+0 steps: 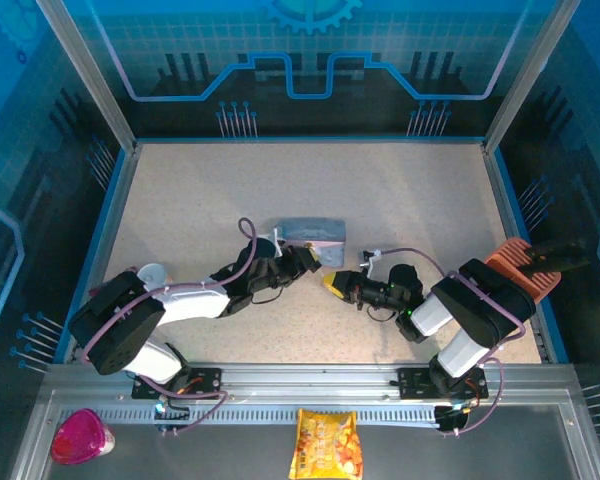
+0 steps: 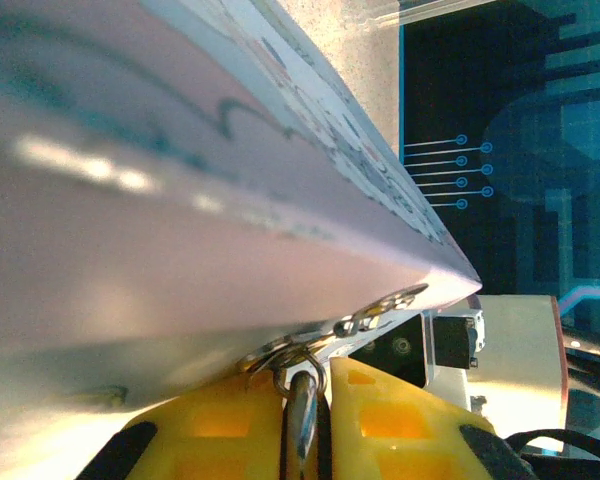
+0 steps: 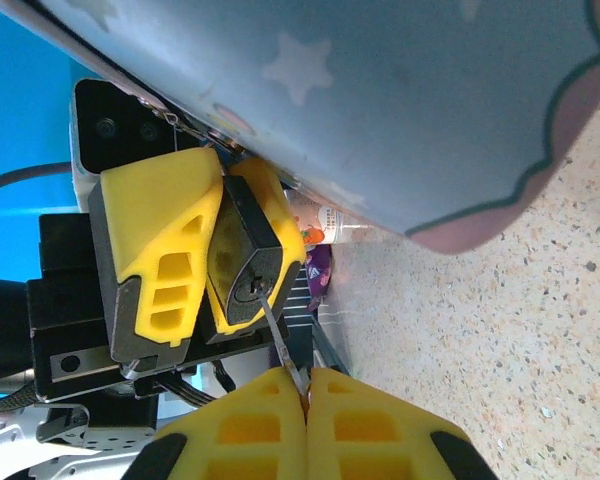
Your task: Unlock the padlock with the key
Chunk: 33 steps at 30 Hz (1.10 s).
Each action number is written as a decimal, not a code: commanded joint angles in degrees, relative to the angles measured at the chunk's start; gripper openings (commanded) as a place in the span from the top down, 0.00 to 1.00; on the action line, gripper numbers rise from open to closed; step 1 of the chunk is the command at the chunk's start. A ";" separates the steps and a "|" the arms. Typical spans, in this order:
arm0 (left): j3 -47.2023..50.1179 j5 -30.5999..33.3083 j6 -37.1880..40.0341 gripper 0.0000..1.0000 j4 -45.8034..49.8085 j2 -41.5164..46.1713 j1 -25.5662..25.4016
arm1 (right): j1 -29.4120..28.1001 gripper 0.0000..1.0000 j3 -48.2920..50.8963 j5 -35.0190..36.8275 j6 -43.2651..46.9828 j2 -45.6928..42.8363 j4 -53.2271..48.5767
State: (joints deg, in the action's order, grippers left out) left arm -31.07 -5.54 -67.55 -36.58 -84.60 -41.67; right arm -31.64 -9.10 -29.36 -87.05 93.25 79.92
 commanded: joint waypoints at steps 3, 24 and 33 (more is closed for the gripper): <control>0.55 -7.83 0.28 0.95 -10.53 0.86 -3.81 | 1.63 1.00 -2.59 4.40 -0.74 -0.11 1.64; 2.89 -6.26 -1.36 0.96 -18.02 0.20 -6.75 | 1.70 1.00 -4.21 1.66 -1.92 0.81 1.64; 4.27 -6.22 -2.65 0.96 -20.57 -0.08 -6.93 | 2.28 1.00 -4.43 1.21 -1.81 0.61 1.64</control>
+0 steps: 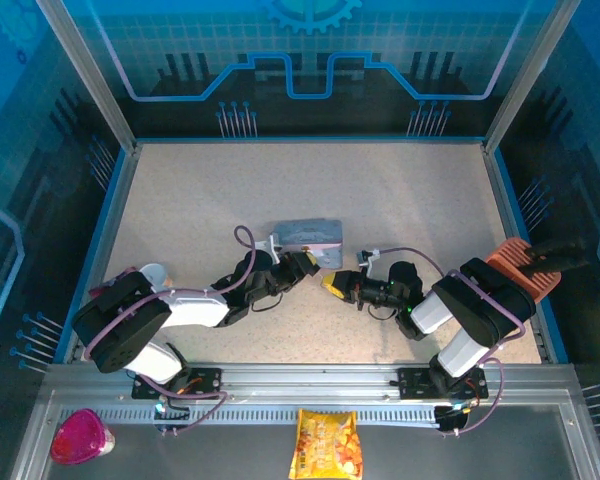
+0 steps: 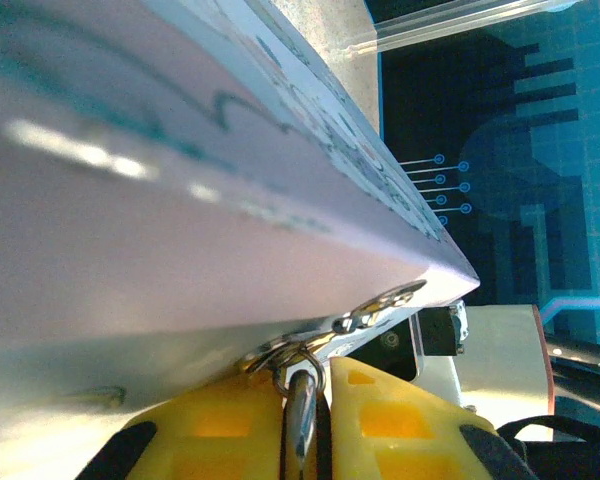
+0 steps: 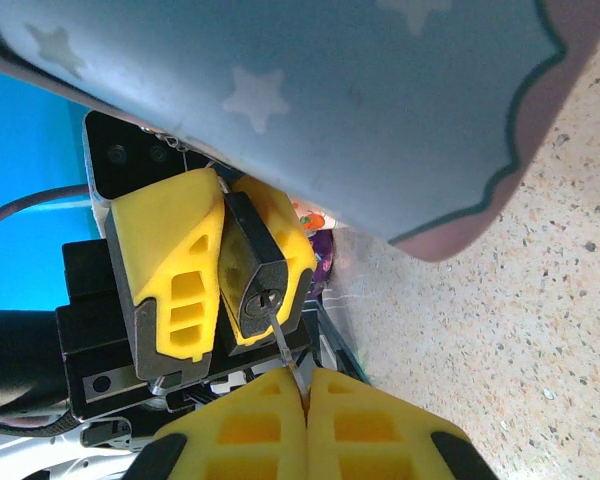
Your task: Unlock the padlock with the key
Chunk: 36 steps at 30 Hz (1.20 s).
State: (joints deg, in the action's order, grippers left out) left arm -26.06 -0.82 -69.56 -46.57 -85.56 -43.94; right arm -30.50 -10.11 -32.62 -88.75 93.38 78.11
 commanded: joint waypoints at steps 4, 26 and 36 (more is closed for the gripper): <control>-1.42 -11.50 -0.63 0.97 -11.07 0.09 -4.92 | 1.15 1.00 -4.11 3.89 -0.36 0.55 3.46; -1.71 -12.53 0.20 0.99 -9.70 -0.53 -6.25 | 3.20 1.00 -6.25 2.96 -2.67 -0.17 3.41; -2.41 -13.86 1.45 1.00 -12.26 -2.24 -7.21 | 3.56 1.00 -6.38 3.02 -4.94 0.15 3.46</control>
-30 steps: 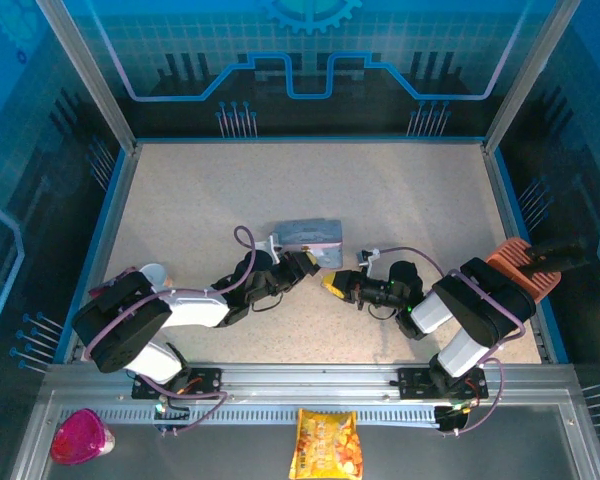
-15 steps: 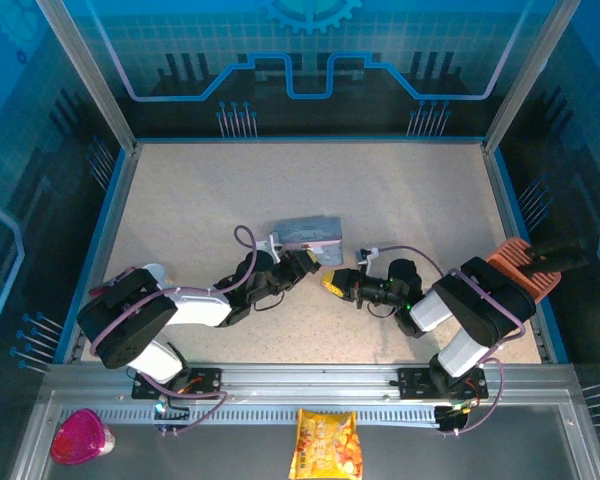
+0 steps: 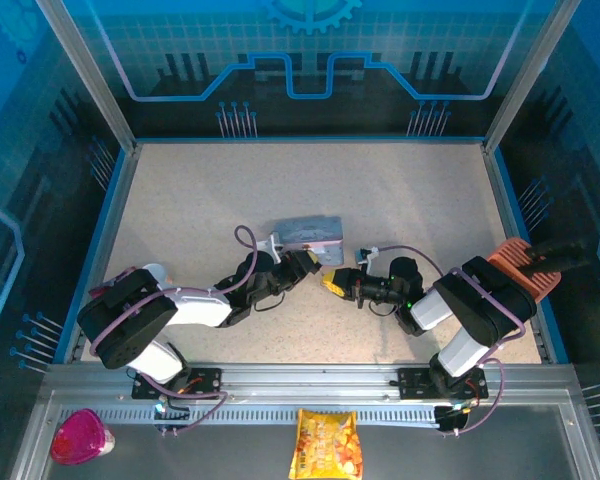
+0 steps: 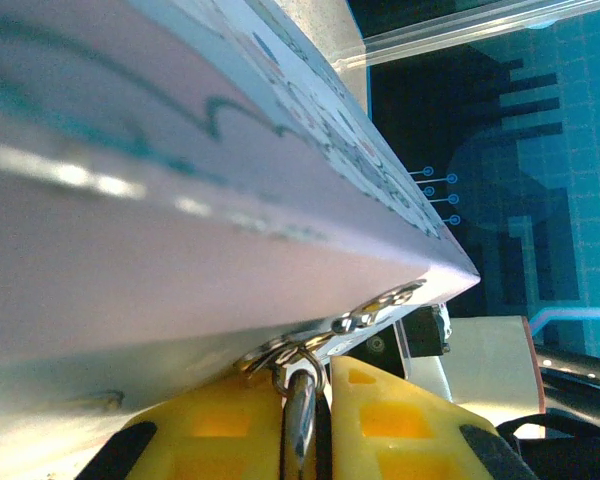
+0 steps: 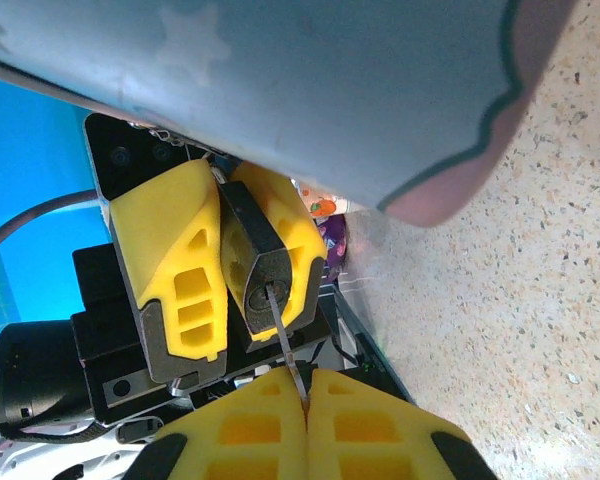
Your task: Unlock the padlock with the key
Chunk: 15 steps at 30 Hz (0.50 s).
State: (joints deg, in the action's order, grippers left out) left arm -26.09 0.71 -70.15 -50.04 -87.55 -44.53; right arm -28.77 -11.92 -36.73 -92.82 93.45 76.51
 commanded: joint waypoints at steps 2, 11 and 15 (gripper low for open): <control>-2.39 -15.60 2.03 1.00 -8.95 -0.22 -6.66 | 2.74 1.00 -4.01 7.19 -0.66 -0.36 5.04; -2.59 -16.89 3.16 1.00 -9.90 -0.17 -7.39 | 4.34 1.00 -3.56 6.72 -1.19 -0.71 5.08; -2.56 -16.54 2.97 1.00 -10.29 -0.53 -7.56 | 4.17 1.00 -4.05 6.65 -1.39 -0.79 5.00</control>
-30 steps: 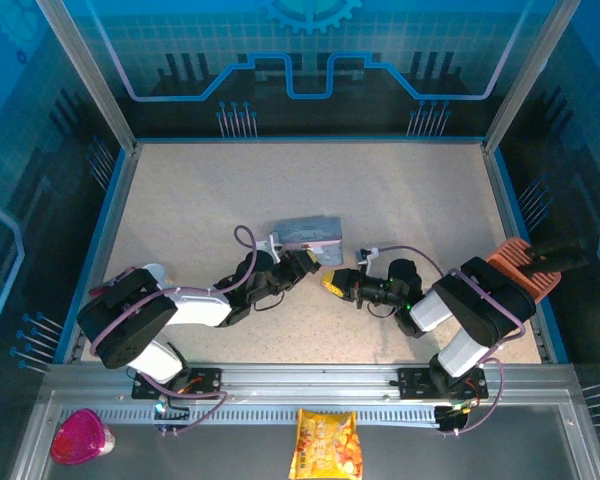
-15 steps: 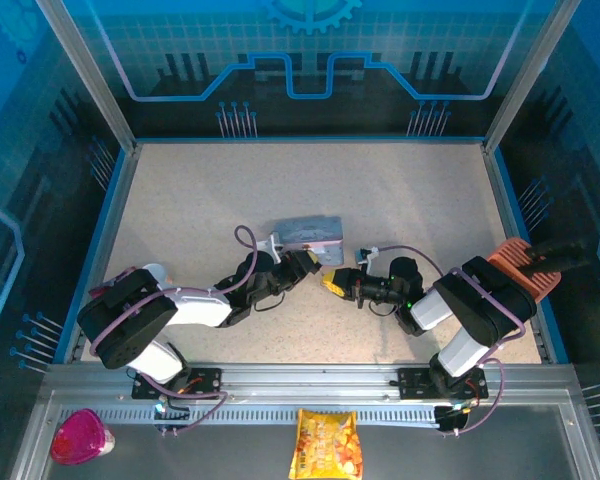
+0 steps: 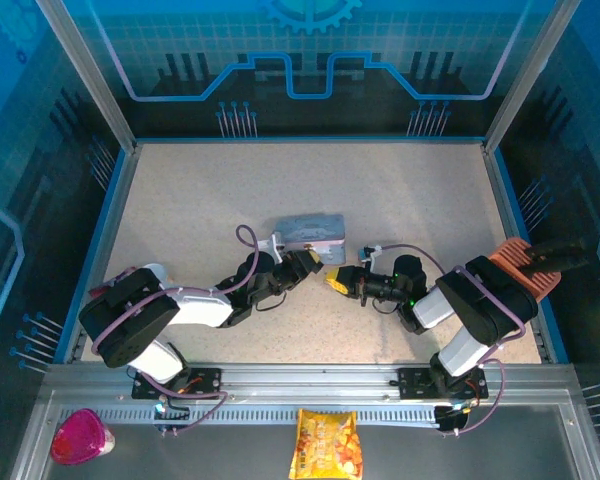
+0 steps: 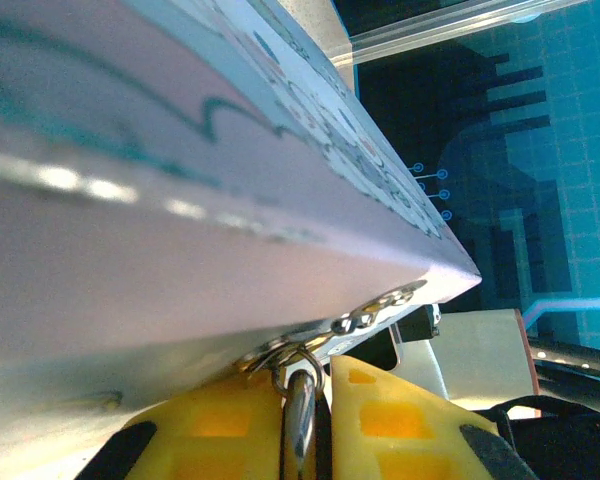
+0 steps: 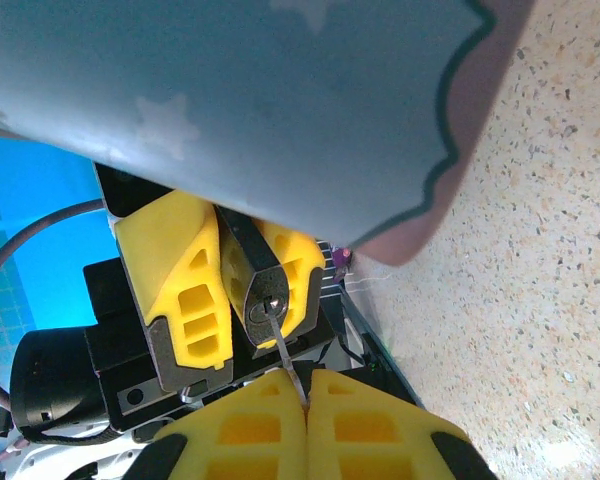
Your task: Unlock the padlock with the key
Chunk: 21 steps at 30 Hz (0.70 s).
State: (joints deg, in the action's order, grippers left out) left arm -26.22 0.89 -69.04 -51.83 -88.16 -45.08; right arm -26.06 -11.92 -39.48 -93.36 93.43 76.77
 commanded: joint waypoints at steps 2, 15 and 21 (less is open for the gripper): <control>-2.85 -16.62 1.67 1.00 -8.77 -0.25 -7.29 | 0.72 1.00 -4.50 9.67 -0.72 -0.32 4.87; -4.27 -17.99 1.19 1.00 -6.62 -0.21 -9.95 | 0.05 1.00 -5.75 9.77 0.12 -0.46 4.78; -4.05 -16.86 -0.15 1.00 -8.41 -2.25 -11.26 | 0.06 1.00 -4.71 11.28 1.16 -1.28 4.79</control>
State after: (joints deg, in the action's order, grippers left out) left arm -27.00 5.21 -69.12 -52.62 -90.02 -47.37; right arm -26.30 -11.99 -39.33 -93.56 93.32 76.03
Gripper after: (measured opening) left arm 0.138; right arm 0.060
